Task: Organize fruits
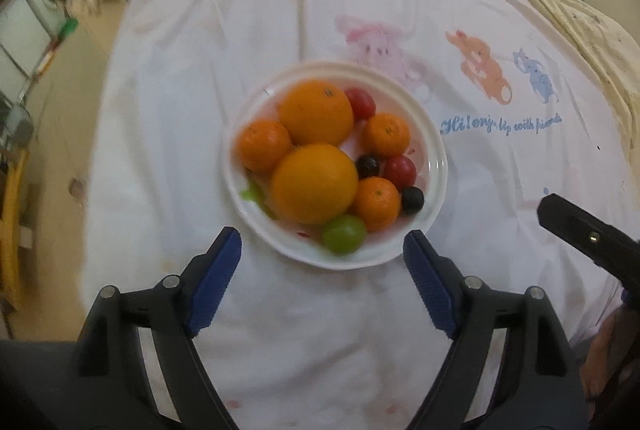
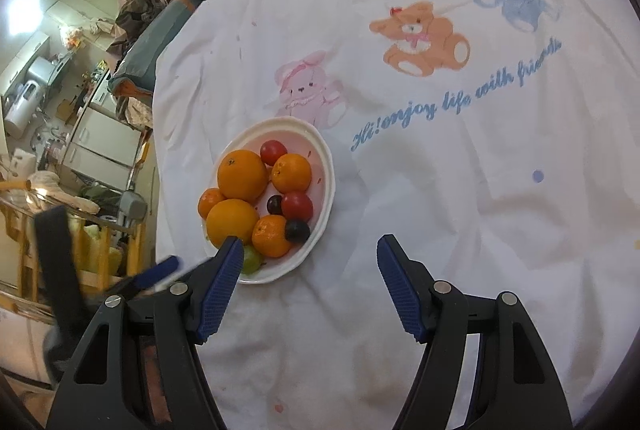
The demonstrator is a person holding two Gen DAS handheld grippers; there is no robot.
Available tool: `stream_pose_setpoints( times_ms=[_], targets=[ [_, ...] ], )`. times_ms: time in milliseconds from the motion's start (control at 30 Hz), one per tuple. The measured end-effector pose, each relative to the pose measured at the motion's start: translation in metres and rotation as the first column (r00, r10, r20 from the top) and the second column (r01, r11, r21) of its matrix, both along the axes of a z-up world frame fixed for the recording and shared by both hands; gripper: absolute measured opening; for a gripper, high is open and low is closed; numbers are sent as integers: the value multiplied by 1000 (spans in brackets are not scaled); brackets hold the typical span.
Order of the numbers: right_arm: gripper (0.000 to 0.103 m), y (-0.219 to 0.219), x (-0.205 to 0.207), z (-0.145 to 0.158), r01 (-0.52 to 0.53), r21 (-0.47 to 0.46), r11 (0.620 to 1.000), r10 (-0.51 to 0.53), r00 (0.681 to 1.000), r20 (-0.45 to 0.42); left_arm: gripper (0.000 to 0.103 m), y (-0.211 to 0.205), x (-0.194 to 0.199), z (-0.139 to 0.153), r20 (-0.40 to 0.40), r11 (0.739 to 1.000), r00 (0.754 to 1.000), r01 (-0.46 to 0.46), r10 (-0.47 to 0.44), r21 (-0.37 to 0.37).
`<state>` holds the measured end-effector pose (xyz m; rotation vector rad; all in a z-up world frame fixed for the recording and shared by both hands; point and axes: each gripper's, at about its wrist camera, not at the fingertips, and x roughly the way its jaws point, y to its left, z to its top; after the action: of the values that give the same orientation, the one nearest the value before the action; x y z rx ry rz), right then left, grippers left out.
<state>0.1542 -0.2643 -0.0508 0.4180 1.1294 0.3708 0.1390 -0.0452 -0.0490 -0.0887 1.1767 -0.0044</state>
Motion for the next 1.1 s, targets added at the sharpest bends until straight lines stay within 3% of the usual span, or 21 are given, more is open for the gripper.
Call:
stream_pose_setpoints(
  times_ms=[200,400,600,833,967,1100],
  targets=[
    [72,12,-17,18,-25,-55,998,31,994,109,81,29,-24,40,127,1000,992,-2,-1,25],
    [73,25,-43,38,-43,-89,995,61,976,207,81,52,-56,69,246,998,969,-43,29,51],
    [97,38,-75,50,-33,-150,988,75,958,278,81,56,-80,67,275,998,961,-30,16,47],
    [100,54,-95,40,-8,-192,981,65,956,288,83,56,-94,61,291,999,956,-35,31,11],
    [103,63,-98,43,5,-236,972,78,937,341,102,55,-97,60,319,999,947,-29,23,16],
    [103,64,-98,47,26,-251,968,74,922,380,102,54,-97,56,320,999,947,-35,22,36]
  ],
)
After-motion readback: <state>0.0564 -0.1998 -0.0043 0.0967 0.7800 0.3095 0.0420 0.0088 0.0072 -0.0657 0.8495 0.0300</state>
